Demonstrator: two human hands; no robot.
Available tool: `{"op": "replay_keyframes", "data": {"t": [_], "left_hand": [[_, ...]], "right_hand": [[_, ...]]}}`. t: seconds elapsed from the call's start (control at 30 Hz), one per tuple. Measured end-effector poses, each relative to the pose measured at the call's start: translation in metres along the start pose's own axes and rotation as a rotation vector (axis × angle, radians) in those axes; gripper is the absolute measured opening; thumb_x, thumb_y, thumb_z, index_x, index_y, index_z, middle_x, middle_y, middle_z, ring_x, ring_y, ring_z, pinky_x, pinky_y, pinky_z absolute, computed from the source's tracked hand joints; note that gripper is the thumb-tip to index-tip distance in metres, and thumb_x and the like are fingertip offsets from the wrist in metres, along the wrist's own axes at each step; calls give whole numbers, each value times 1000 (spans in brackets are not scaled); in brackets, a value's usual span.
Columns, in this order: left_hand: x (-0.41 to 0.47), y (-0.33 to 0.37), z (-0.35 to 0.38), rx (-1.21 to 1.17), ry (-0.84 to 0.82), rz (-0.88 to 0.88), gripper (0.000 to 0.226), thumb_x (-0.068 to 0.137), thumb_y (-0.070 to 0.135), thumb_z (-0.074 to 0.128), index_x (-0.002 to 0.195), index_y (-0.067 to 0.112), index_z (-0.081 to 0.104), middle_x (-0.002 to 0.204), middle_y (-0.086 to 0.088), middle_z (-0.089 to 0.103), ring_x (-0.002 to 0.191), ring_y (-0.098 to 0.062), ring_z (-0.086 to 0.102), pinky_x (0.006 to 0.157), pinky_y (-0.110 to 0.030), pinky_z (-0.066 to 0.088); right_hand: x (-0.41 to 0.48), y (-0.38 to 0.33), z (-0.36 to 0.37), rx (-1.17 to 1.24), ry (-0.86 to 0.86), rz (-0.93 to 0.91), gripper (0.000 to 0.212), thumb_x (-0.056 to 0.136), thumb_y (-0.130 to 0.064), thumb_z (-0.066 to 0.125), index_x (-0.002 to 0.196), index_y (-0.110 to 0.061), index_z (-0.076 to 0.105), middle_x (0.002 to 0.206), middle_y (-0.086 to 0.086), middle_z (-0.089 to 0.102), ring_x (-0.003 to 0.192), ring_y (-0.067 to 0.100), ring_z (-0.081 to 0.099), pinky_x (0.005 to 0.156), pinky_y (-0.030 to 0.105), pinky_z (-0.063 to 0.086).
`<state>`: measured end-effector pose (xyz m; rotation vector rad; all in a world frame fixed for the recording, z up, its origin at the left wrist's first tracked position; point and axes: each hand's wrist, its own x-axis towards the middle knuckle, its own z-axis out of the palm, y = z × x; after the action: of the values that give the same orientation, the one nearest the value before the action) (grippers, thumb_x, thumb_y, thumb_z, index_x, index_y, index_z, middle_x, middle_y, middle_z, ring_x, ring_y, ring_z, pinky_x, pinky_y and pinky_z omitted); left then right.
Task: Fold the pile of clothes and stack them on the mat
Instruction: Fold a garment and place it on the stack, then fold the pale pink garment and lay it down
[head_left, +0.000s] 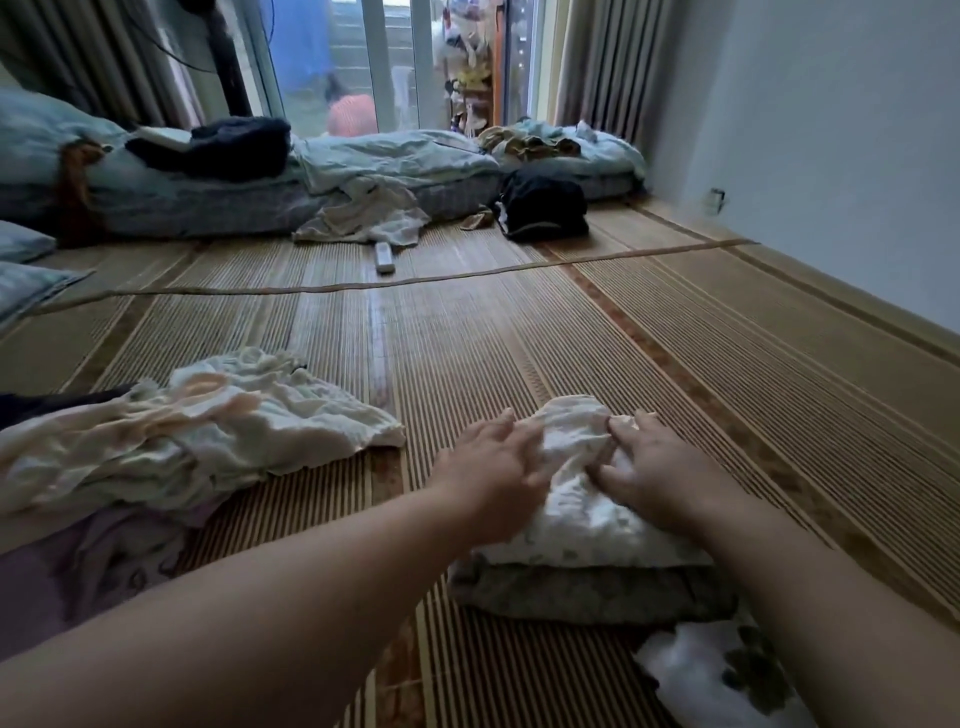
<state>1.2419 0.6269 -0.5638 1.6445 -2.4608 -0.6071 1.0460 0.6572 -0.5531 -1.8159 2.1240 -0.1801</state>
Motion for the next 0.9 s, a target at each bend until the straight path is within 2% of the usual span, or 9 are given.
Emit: {"op": "replay_keyframes", "data": {"t": [0.1, 0.2, 0.3, 0.37, 0.43, 0.57, 0.67, 0.8, 0.9], "left_hand": [[-4, 1, 5, 8, -128, -124, 67, 90, 63, 29, 150, 41, 9, 162, 3, 5, 148, -26, 5, 116, -56, 12], [-15, -1, -3, -51, -179, -181, 73, 87, 67, 35, 150, 42, 7, 162, 1, -2, 148, -29, 0, 116, -56, 9], [-45, -15, -21, -129, -148, -163, 74, 85, 65, 46, 148, 46, 12, 161, -1, -5, 147, -33, -1, 115, -60, 11], [-71, -32, -38, -90, -76, -129, 75, 85, 62, 52, 148, 44, 15, 161, 0, -3, 147, -31, -1, 115, -60, 12], [-103, -60, -59, -2, 13, -116, 75, 85, 59, 55, 148, 41, 18, 161, 0, 0, 147, -28, 2, 115, -58, 15], [-173, -137, -96, 55, 126, -225, 68, 84, 57, 55, 145, 40, 29, 161, 0, 8, 146, -24, 7, 116, -53, 20], [-226, -197, -118, 115, 232, -325, 66, 82, 54, 56, 143, 39, 34, 158, -3, 14, 144, -25, 12, 117, -43, 20], [-268, -261, -142, 186, 354, -445, 83, 67, 66, 34, 144, 37, 31, 156, -1, 19, 141, -24, 19, 116, -37, 16], [-271, -290, -146, 180, 332, -497, 74, 80, 56, 54, 146, 39, 24, 158, 6, 13, 144, -19, 14, 116, -40, 17]], "right_hand": [[3, 9, 10, 87, -54, 54, 99, 69, -79, 46, 151, -34, 14, 159, 4, 14, 142, 26, 27, 112, 46, 30], [1, 7, 4, 75, -60, 97, 97, 74, -72, 52, 152, -32, 11, 159, 12, 10, 144, 32, 21, 114, 47, 26], [-18, -18, -9, 19, 137, 61, 89, 75, -69, 55, 149, -32, 23, 159, 12, 11, 143, 34, 19, 112, 52, 27], [-36, -45, -15, -30, 311, -35, 81, 78, -63, 57, 147, -29, 31, 157, 14, 16, 142, 36, 18, 108, 55, 25], [-52, -83, -16, -12, 399, -169, 73, 81, -59, 57, 143, -25, 39, 154, 17, 25, 140, 37, 22, 107, 57, 26], [-73, -176, 1, 75, 224, -397, 64, 82, -47, 64, 139, -26, 44, 153, 11, 30, 138, 31, 31, 107, 53, 36], [-83, -247, 26, 66, 124, -535, 66, 83, -50, 63, 141, -31, 40, 154, 3, 29, 138, 26, 33, 107, 49, 37], [-80, -330, 60, 77, -20, -650, 67, 84, -57, 57, 143, -37, 32, 149, -7, 37, 131, 20, 42, 101, 43, 44], [-62, -383, 77, 103, -51, -629, 66, 88, -54, 53, 146, -36, 26, 145, -1, 42, 126, 22, 47, 100, 45, 44]]}}
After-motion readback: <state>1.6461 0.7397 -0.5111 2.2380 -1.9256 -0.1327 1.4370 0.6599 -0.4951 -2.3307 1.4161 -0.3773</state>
